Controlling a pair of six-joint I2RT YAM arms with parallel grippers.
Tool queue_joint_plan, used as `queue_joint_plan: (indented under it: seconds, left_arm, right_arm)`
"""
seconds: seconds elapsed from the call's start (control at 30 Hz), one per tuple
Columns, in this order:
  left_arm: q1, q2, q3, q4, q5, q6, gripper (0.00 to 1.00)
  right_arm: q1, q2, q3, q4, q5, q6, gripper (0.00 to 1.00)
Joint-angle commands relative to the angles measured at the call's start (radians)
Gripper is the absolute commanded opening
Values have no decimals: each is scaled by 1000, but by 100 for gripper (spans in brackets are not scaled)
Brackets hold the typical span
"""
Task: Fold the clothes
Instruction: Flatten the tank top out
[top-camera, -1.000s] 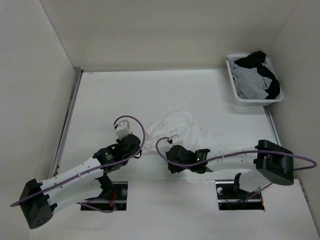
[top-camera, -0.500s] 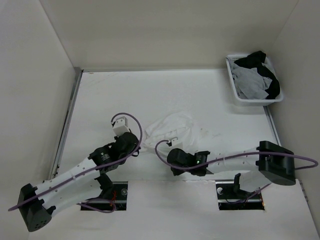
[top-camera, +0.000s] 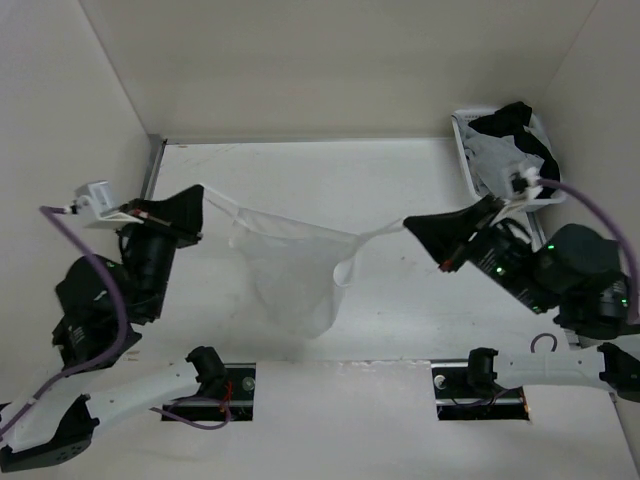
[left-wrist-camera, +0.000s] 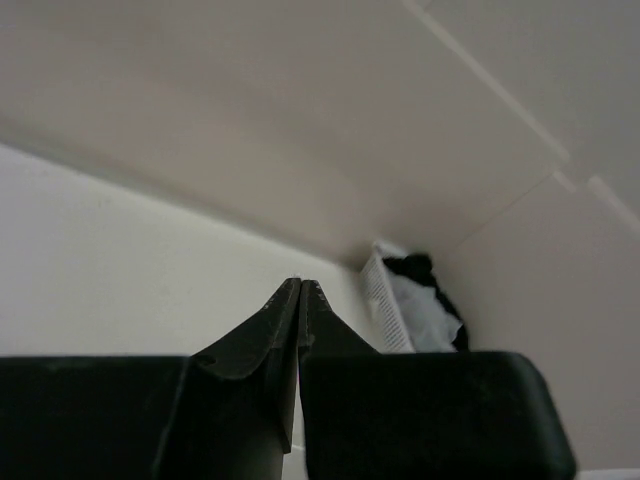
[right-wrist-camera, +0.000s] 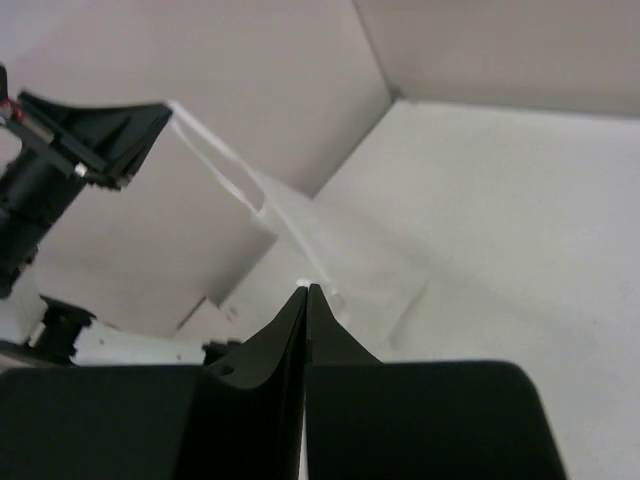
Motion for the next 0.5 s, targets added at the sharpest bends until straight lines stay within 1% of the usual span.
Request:
queue_joint_plan:
  seconds: [0.0, 0.1, 0.2, 0.27, 0.33, 0.4, 0.47]
  left_arm:
    - [-53, 42, 111, 157, -62, 204, 0]
    - [-97, 76, 188, 241, -59, 269, 0]
    - [-120, 96, 220, 318, -49, 326, 0]
    - [-126, 107, 204, 353, -66, 344, 0]
    - [-134, 111, 161, 373, -83, 347, 0]
    - [-143, 104, 89, 395, -103, 337, 0]
    - [-139, 93, -4, 433, -138, 333, 1]
  right_arm:
    - [5, 57, 157, -84, 95, -208, 1]
    - [12, 103, 296, -68, 119, -278, 1]
    - [14, 111, 337, -26, 116, -311, 2]
    - [6, 109, 307, 0, 112, -308, 3]
    - [-27, 100, 246, 18, 104, -289, 3]
    - [-63, 91, 186, 20, 90, -253, 3]
    - [-105, 80, 109, 31, 37, -209, 4]
